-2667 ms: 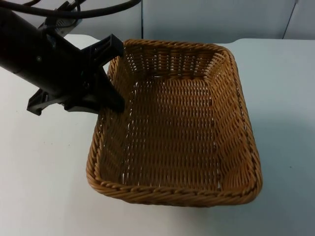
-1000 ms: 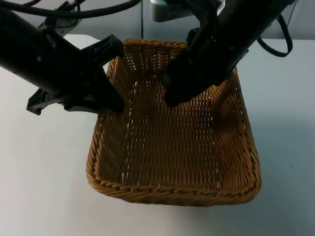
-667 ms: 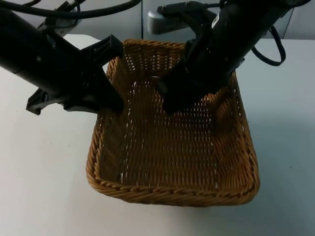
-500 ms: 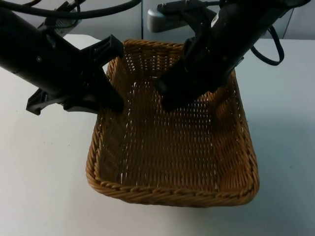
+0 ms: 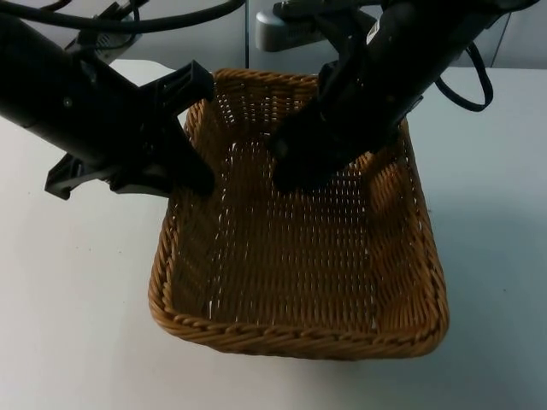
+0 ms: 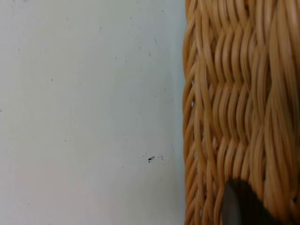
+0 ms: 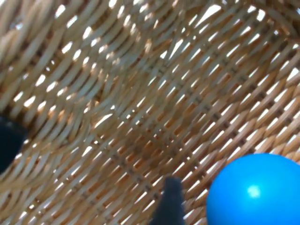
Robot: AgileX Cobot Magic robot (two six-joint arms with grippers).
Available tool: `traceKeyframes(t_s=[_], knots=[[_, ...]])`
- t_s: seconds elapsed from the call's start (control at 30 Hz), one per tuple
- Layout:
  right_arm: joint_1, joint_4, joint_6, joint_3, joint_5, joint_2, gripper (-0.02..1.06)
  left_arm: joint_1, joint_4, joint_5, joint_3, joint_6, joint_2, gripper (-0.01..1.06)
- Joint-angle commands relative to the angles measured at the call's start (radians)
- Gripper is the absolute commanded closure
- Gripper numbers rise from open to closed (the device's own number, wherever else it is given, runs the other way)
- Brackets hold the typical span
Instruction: Pick up the basket with the left hand and place the ball into the basket with the right hand.
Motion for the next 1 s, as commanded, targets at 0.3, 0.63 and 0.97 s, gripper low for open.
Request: traceKeyframes(t_s=[0.3, 0.63, 0.97], knots=[[0.005, -0.014, -0.002, -0.01, 0.008, -0.08, 0.27, -0.002, -0.024, 0.005, 0.0, 0.001, -0.015, 1.05], [0.005, -0.089, 0.051, -0.005, 0.098, -0.111, 0.27, -0.002, -0.026, 0.003, 0.0, 0.001, -0.015, 1.05], [0.005, -0.087, 0.069, 0.163, -0.028, -0.322, 0.27, -0.002, -0.026, -0.018, 0.0, 0.001, -0.01, 1.05]])
